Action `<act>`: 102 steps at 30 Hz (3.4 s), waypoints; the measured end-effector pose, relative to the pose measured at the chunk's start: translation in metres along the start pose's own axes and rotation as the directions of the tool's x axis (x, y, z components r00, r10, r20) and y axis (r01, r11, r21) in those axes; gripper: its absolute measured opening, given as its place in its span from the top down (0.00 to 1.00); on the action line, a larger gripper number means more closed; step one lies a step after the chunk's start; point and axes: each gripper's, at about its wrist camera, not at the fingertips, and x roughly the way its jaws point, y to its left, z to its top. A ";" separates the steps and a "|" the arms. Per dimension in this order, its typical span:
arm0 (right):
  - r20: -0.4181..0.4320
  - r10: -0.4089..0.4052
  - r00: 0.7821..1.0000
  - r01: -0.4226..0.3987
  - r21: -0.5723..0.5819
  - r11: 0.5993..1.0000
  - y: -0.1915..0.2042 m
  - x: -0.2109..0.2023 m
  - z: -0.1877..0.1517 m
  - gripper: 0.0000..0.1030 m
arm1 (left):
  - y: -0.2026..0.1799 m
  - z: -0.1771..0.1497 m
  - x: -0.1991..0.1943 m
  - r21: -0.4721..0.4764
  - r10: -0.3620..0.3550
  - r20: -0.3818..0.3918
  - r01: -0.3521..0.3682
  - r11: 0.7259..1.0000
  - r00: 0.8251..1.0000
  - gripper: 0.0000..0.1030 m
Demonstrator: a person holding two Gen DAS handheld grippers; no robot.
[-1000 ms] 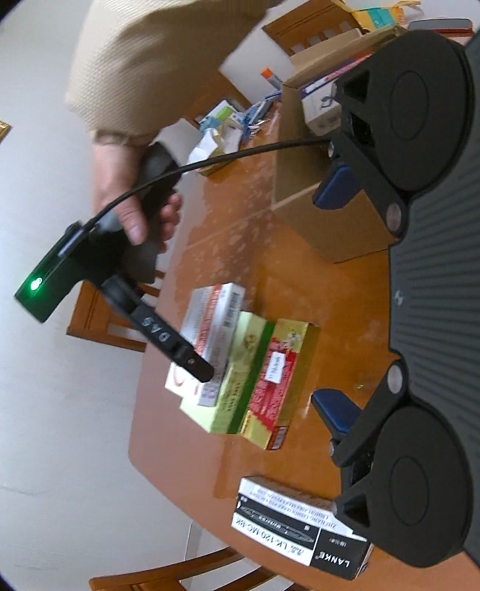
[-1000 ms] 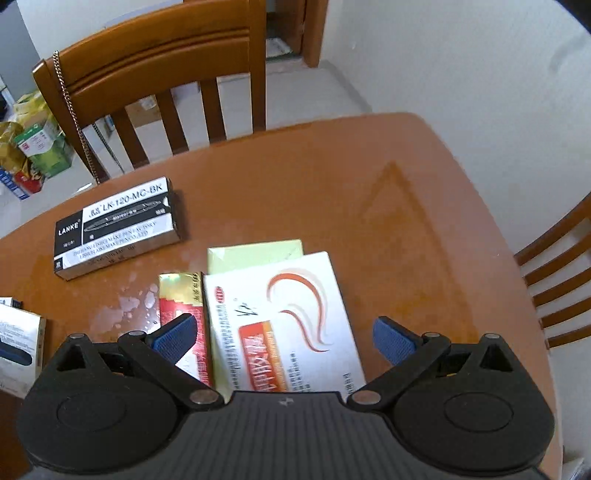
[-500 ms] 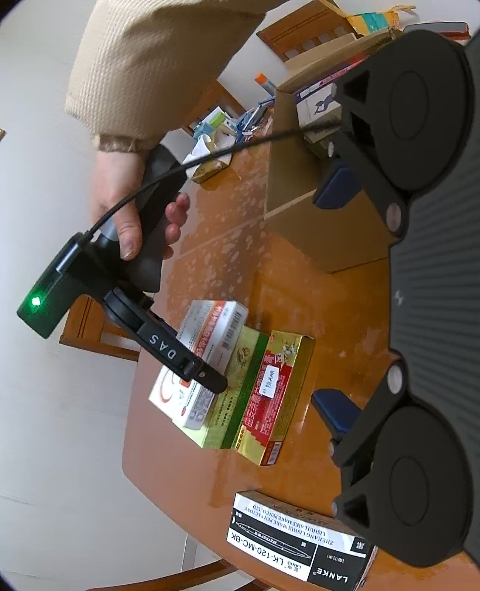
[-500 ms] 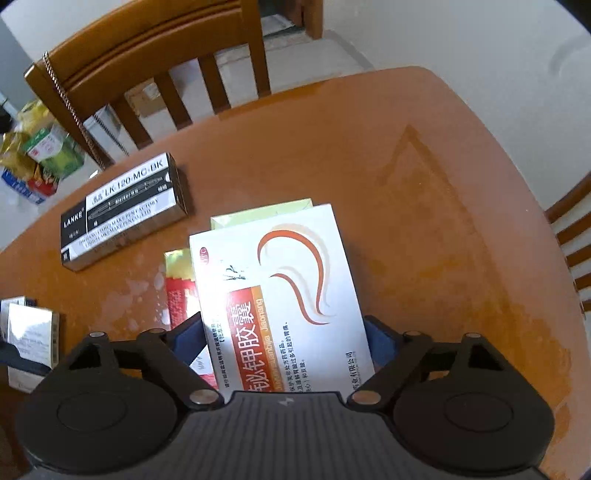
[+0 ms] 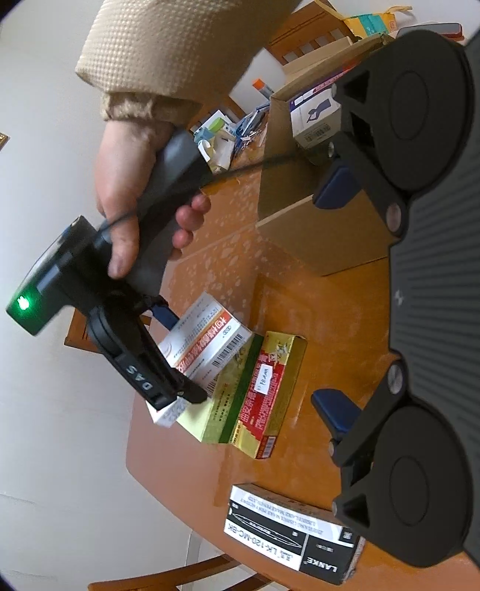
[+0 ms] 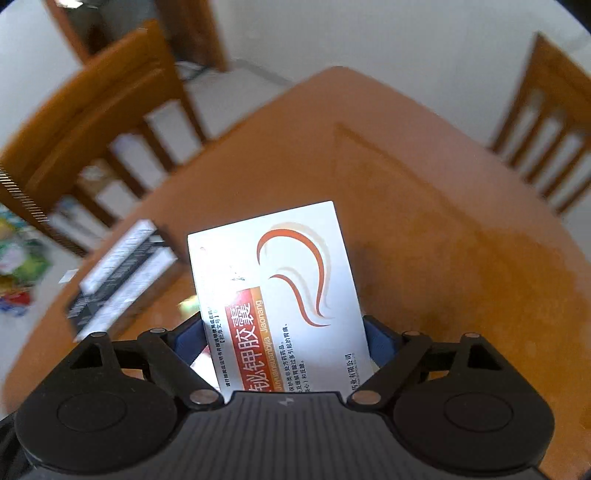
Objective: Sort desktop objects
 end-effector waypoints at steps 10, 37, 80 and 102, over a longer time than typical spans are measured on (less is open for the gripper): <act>0.005 -0.087 0.996 0.084 0.216 0.973 -0.004 0.020 -0.006 0.13 | 0.001 -0.004 -0.009 0.002 0.004 0.000 -0.004 1.000 1.000 0.00; 0.096 -0.198 0.975 0.196 0.028 0.980 0.024 0.004 -0.043 0.03 | -0.009 -0.014 -0.010 0.043 -0.044 -0.013 0.044 0.998 0.999 0.00; 0.293 -0.049 0.955 0.026 0.082 0.996 0.070 -0.118 -0.092 0.17 | -0.042 -0.029 -0.061 0.112 -0.064 0.067 0.056 0.992 0.996 0.00; 0.374 -0.189 0.908 0.048 0.356 0.933 0.019 -0.227 -0.242 0.17 | -0.108 -0.057 -0.083 0.269 -0.238 0.039 0.219 0.938 0.971 0.00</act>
